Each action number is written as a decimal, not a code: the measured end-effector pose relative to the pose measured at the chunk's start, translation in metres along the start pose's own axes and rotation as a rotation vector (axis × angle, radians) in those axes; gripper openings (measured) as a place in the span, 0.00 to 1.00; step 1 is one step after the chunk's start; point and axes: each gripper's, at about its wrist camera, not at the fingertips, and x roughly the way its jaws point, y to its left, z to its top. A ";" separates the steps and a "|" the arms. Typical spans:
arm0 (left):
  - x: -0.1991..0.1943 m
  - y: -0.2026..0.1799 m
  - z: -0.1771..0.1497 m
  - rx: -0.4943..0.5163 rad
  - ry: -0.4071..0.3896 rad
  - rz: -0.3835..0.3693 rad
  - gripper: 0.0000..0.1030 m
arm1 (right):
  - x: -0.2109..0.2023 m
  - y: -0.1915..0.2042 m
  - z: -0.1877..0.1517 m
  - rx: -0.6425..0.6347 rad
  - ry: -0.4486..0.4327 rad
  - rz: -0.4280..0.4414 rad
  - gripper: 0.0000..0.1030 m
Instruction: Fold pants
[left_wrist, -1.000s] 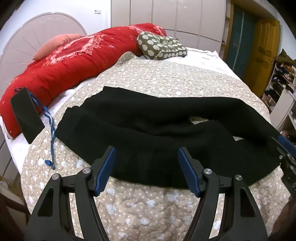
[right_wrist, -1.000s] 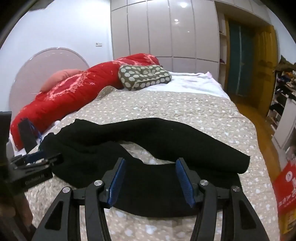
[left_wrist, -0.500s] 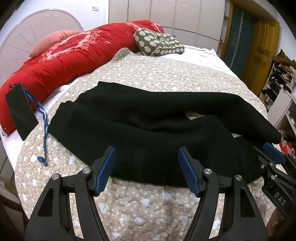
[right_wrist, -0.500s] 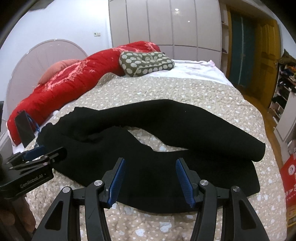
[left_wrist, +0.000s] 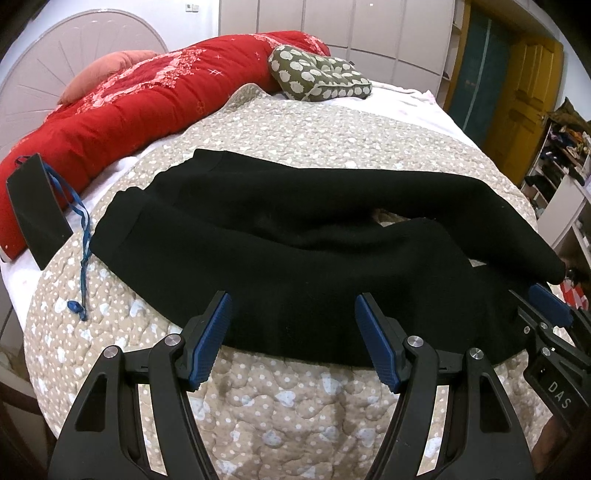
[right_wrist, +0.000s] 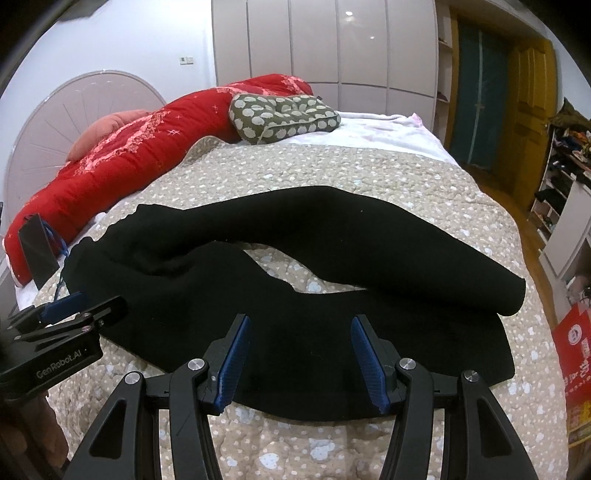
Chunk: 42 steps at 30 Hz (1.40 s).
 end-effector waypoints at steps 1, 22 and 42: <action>0.000 0.000 0.000 0.001 -0.001 0.001 0.68 | 0.001 0.001 -0.001 -0.002 0.001 0.002 0.53; 0.003 0.000 -0.003 -0.009 0.012 -0.003 0.68 | 0.004 0.007 -0.007 -0.013 0.028 0.025 0.53; 0.003 0.010 -0.002 -0.042 0.025 0.004 0.67 | 0.008 0.011 -0.014 -0.027 0.049 0.031 0.53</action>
